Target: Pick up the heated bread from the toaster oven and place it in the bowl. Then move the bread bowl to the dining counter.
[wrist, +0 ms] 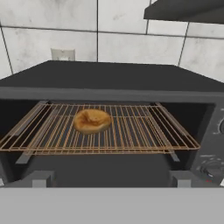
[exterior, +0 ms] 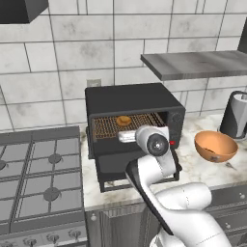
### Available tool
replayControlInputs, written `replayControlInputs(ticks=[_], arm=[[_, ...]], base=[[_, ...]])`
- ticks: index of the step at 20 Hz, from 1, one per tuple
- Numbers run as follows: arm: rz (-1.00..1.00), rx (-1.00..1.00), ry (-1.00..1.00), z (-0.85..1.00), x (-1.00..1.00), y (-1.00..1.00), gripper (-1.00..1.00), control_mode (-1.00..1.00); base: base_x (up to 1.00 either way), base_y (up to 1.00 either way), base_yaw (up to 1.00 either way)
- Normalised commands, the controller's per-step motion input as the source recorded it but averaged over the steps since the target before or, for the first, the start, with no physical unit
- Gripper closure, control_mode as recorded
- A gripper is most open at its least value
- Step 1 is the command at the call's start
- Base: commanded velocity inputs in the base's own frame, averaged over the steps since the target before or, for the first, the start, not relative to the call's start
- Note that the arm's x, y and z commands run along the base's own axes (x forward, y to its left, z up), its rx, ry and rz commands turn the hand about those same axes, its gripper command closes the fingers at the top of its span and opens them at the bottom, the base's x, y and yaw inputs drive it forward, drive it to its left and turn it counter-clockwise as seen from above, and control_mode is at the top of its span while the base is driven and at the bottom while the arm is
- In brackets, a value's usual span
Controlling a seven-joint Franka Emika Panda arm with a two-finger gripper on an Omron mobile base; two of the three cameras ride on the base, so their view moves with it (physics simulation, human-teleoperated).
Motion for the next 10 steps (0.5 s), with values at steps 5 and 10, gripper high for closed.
replayControlInputs(ticks=[5,10], arm=[[0.00,0.00,-0.01,0.09,0.27,0.03,-1.00,-1.00],[0.00,0.00,0.03,-0.01,0.45,0.08,-1.00,-1.00]], base=[[0.00,0.00,0.00],[0.00,0.00,0.00]])
